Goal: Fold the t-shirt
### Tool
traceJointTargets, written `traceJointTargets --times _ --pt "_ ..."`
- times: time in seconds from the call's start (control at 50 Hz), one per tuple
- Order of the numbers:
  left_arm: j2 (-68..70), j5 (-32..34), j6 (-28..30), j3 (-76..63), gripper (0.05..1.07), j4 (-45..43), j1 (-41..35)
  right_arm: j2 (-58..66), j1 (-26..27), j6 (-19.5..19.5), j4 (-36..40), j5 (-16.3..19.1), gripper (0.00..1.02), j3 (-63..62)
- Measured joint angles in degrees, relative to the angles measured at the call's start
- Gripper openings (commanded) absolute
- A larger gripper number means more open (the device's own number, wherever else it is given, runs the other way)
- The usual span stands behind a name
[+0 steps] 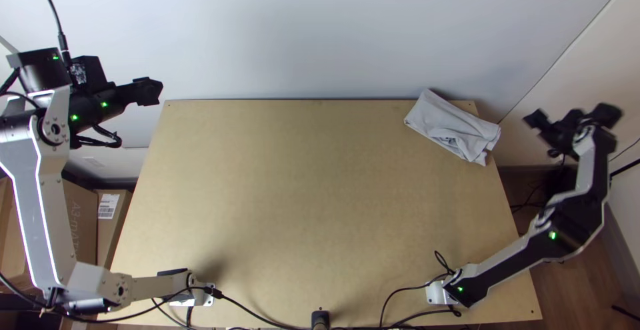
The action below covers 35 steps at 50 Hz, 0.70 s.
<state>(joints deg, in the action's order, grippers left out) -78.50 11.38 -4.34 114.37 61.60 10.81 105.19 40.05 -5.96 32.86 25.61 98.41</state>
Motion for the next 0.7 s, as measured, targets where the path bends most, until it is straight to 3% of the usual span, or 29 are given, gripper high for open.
traceJointTargets --times 0.14,0.24,0.38,0.46,0.64,0.7 --pt "8.5 -2.0 -1.5 -11.4 1.03 -10.1 -1.2 -20.0 -4.6 4.3 -9.4 -5.0 0.99 -2.6" --pt "16.8 -5.5 -1.6 -21.4 1.03 -18.3 -2.0 -32.8 -10.4 8.7 -14.5 -10.8 0.99 -5.7" --pt "27.7 -8.7 -1.6 -34.1 1.03 -27.9 -1.6 -45.3 -16.9 11.2 -17.0 -17.4 0.98 -11.1" --pt "33.7 -8.9 -1.4 -40.7 1.03 -34.7 0.8 -50.2 -19.9 12.3 -16.7 -18.9 0.93 -14.7" --pt "47.4 -9.3 -1.4 -58.2 1.03 -49.2 7.5 -56.7 -28.2 14.2 -8.8 -19.6 0.99 -22.6" --pt "51.6 -9.3 -1.4 -64.2 1.03 -51.9 7.8 -59.3 -30.3 14.7 -9.2 -19.8 0.99 -26.8"
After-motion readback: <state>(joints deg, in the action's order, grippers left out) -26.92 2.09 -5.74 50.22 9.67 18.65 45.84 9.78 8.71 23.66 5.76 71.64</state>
